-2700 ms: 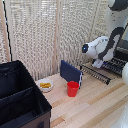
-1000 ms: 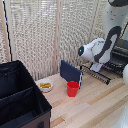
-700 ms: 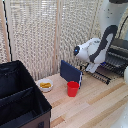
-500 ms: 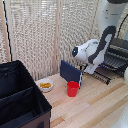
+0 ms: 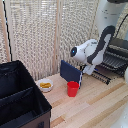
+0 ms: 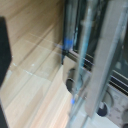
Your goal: Gently stretch your hand towards the oven tray's handle, obtaining a firm grip, and draw it cautiously out of the oven. Transition your grip to the hot dog bowl, gingerly seizing the edge, and elevate it from the surface. Hover the bowl over the tray, delicately lower it, and temper your grip, establishing the bowl's equilibrium.
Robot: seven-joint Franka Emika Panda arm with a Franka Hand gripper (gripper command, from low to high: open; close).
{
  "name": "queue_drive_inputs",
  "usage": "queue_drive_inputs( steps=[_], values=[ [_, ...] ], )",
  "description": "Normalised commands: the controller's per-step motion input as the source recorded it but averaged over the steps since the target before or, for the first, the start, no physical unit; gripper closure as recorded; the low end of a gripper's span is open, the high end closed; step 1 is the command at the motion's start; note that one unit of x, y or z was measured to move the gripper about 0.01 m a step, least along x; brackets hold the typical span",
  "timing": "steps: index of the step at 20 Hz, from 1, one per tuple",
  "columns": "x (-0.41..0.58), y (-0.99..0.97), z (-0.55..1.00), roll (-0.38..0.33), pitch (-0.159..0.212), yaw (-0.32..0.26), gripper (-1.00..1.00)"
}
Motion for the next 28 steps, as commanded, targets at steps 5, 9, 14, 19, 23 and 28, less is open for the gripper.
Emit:
queue_drive_inputs(
  steps=[5, 9, 14, 19, 23, 28],
  values=[
    [0.374, 0.08, 0.85, -0.048, 0.003, -0.071, -1.00],
    [0.356, 0.23, 0.79, 0.018, 0.000, -0.156, -1.00],
    [0.319, 0.34, 0.59, 0.103, 0.000, -0.171, -1.00],
    [0.277, 0.35, 0.54, 0.129, 0.000, -0.177, -1.00],
    [0.236, 0.36, 0.52, 0.137, -0.001, -0.181, -1.00],
    [0.151, 0.35, 0.48, 0.160, -0.015, -0.197, -1.00]
  ],
)
